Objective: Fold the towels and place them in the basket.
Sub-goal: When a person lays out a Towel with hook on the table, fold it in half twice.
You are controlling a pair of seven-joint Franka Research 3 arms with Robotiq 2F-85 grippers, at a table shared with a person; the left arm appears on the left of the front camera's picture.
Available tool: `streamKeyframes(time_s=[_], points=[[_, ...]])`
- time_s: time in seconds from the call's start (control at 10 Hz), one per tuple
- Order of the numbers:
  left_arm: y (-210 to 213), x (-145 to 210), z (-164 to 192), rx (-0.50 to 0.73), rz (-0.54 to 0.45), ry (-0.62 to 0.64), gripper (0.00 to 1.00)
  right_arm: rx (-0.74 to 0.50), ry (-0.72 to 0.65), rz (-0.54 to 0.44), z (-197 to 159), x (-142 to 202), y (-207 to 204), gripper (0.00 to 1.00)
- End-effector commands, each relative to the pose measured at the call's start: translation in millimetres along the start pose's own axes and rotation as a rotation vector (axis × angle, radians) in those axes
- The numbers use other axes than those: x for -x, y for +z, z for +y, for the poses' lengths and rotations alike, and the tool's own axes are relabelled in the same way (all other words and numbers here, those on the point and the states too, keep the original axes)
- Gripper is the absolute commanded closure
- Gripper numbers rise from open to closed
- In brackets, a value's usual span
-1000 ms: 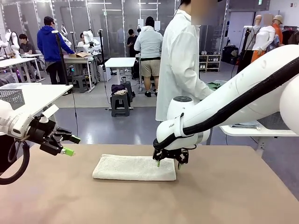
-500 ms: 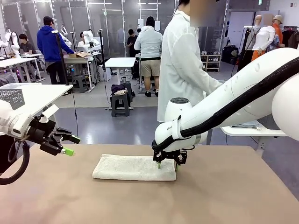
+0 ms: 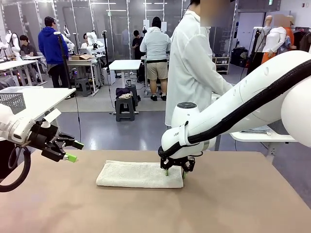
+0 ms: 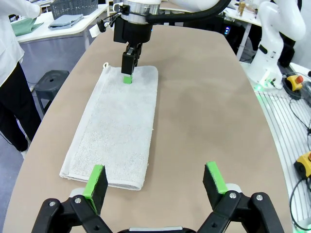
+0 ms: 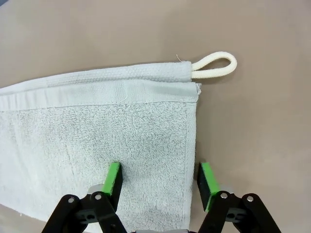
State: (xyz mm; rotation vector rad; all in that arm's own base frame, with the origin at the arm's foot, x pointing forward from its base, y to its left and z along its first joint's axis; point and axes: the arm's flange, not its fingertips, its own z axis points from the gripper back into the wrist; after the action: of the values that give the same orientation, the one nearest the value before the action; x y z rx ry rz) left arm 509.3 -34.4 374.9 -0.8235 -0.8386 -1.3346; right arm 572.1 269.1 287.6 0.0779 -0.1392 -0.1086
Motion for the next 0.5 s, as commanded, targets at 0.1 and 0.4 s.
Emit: streamKeyframes(time_s=[0.1, 0.4], points=[[0.9, -2.8, -0.5, -0.005, 0.002, -0.005, 0.00, 0.039, -0.031, -0.016, 8.9, -4.2, -6.1, 0.41], [0.9, -2.8, -0.5, -0.005, 0.002, -0.005, 0.00, 0.044, -0.030, -0.009, 10.4, -4.6, -8.1, 0.43]])
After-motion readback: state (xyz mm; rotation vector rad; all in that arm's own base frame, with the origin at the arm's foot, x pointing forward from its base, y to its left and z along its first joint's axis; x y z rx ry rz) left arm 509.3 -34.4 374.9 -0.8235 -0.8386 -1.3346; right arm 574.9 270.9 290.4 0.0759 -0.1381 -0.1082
